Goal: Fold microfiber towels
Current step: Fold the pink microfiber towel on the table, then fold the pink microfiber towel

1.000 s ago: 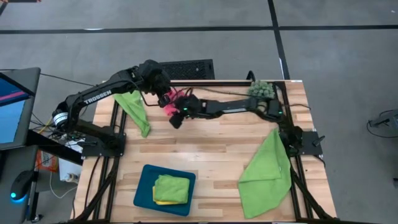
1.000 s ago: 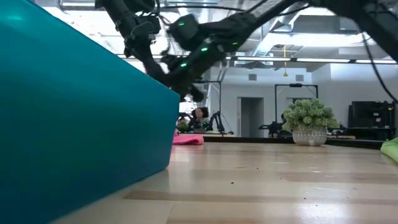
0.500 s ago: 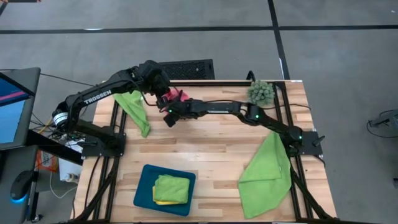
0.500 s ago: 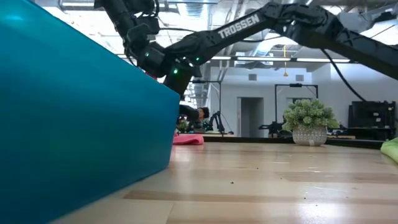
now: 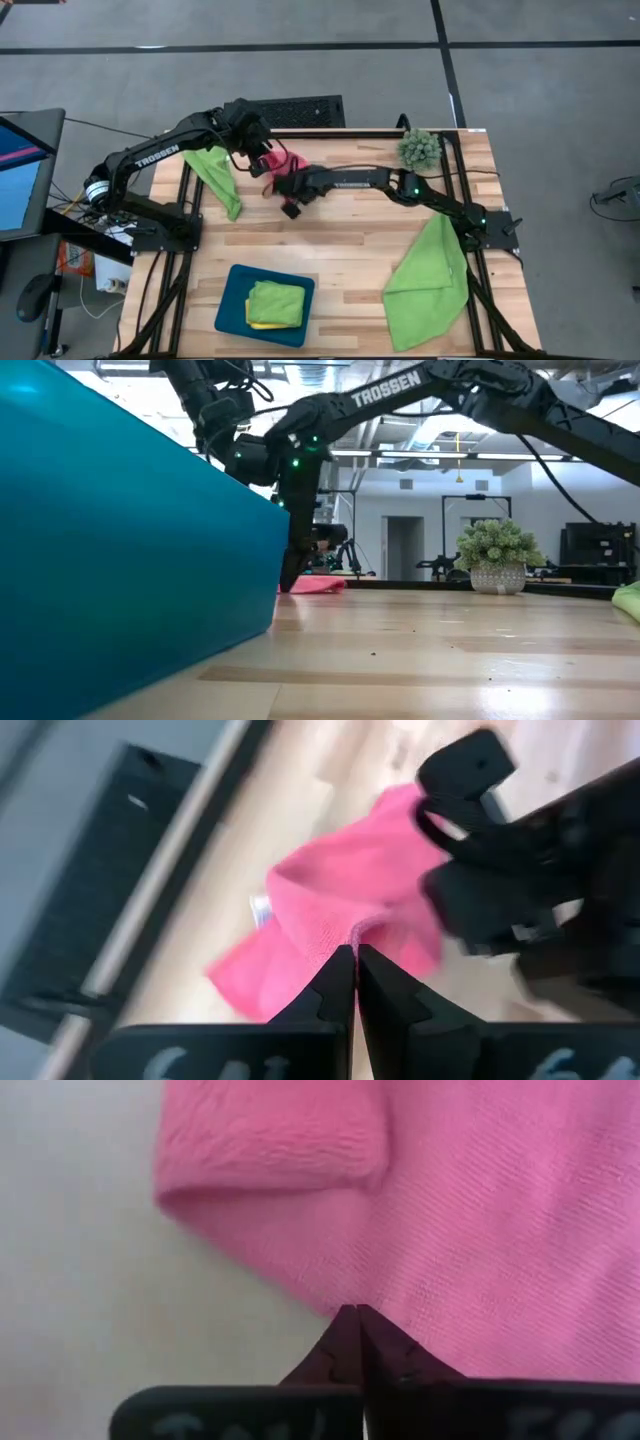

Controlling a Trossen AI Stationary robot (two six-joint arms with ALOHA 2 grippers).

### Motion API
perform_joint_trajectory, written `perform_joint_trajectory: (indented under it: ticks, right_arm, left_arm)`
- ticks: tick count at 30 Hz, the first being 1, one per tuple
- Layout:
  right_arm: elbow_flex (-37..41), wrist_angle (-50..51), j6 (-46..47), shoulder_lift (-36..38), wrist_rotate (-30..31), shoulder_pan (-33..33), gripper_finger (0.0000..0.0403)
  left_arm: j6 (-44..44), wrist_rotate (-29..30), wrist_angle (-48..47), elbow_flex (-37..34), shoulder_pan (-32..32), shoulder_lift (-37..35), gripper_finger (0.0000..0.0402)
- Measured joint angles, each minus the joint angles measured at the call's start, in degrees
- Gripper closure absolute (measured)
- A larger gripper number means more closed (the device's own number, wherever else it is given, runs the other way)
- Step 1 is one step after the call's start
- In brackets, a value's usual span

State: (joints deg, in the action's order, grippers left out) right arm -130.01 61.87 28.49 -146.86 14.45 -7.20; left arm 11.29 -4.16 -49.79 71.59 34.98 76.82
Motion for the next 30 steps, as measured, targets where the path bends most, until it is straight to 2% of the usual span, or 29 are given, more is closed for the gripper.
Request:
perform_joint_trajectory:
  ticks: [6, 12, 14, 18, 23, 28, 30]
  right_arm:
    - [0.94, 12.75, -6.23, 3.83, -3.33, 5.86, 0.0394]
    - [6.92, 13.34, -5.38, 10.61, -11.34, 8.45, 0.039]
    - [10.42, 13.31, -3.45, 13.54, -12.03, 9.02, 0.0383]
    - [17.46, 2.47, 2.38, 19.82, -5.68, 10.11, 0.0363]
    - [24.33, -17.06, 10.57, 21.12, -5.46, 7.21, 0.0318]
    - [28.87, -28.87, 11.96, 19.88, -4.65, 4.39, 0.0254]
    - [30.49, -30.17, 13.08, 18.96, -5.77, 3.16, 0.0231]
  left_arm:
    - [-5.97, -9.45, -4.82, 0.0, -0.61, 0.0, 0.0401]
    - [-7.82, -10.56, -5.23, -2.67, -3.37, -0.23, 0.0401]
    - [-7.74, -10.45, -5.36, -4.35, -4.4, -0.41, 0.0401]
    - [-6.3, -5.46, -4.83, -6.75, -4.71, -0.7, 0.0401]
    - [-3.11, 3.85, -2.35, -7.13, -2.79, -0.74, 0.0401]
    - [-0.69, 4.85, -0.99, -7.13, 0.11, -0.74, 0.0401]
    - [-0.51, 4.83, -0.43, -7.13, 1.22, -0.74, 0.0401]
